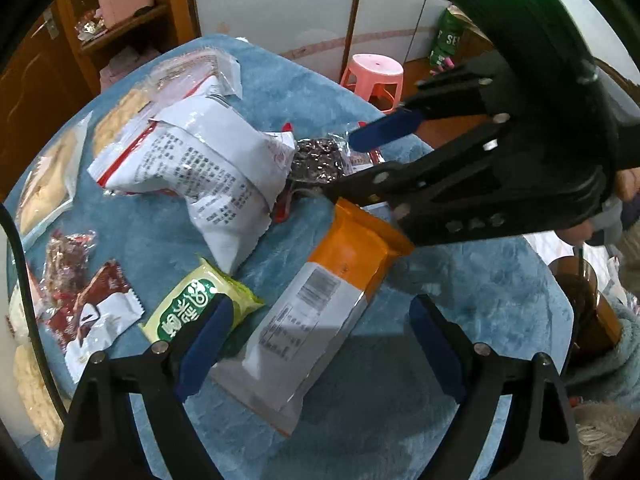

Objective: Organize snacks
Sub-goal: 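Grasp the orange-and-white bar with the left gripper while the right grasps the red-edged jerky bag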

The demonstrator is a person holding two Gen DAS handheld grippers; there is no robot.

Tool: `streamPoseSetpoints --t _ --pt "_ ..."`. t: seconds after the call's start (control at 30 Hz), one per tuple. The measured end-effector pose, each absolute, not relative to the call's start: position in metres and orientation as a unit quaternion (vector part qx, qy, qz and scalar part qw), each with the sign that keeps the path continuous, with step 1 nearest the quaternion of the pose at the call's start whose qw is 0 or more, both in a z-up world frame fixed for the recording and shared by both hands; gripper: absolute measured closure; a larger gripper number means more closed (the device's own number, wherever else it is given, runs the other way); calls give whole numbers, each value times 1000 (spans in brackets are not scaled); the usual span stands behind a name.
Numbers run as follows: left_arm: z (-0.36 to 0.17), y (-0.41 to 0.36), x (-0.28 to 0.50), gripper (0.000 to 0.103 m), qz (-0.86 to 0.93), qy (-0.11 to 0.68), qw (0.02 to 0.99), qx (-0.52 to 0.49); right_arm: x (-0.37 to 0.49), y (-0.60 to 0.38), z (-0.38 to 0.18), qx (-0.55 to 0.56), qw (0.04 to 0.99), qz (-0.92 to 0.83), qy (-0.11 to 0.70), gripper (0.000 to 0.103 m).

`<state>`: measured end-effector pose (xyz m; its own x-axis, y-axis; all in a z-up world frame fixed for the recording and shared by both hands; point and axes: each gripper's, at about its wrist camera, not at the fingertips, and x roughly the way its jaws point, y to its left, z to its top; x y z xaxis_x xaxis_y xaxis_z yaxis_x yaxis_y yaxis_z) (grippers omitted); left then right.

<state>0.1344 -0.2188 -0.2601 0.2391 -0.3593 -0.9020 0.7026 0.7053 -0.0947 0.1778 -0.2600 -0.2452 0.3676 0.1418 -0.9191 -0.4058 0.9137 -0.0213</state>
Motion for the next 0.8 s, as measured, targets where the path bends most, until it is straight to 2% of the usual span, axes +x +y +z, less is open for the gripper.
streamPoseSetpoints --t 0.13,0.23,0.3,0.37,0.47,0.53,0.6,0.8 --pt "-261 -223 134 14 -352 505 769 170 186 -252 -249 -155 818 171 527 53" --pt "-262 -228 134 14 -357 504 768 169 194 -254 -251 -161 818 170 525 39" --pt "-262 -230 135 14 -360 508 765 165 202 -258 -254 -156 816 166 532 20" --pt "-260 -230 134 14 -365 511 762 156 210 -265 -259 -132 809 173 547 16" --pt "-261 -232 134 14 -372 521 754 150 213 -270 -262 -112 802 181 557 16" --pt "-261 -231 132 14 -372 520 754 151 208 -264 -261 -124 804 183 551 22" --pt "-264 -232 135 14 -367 524 753 155 200 -259 -256 -130 805 196 544 43" --pt "-273 -244 136 14 -355 520 755 185 190 -272 -253 -101 801 188 559 45"
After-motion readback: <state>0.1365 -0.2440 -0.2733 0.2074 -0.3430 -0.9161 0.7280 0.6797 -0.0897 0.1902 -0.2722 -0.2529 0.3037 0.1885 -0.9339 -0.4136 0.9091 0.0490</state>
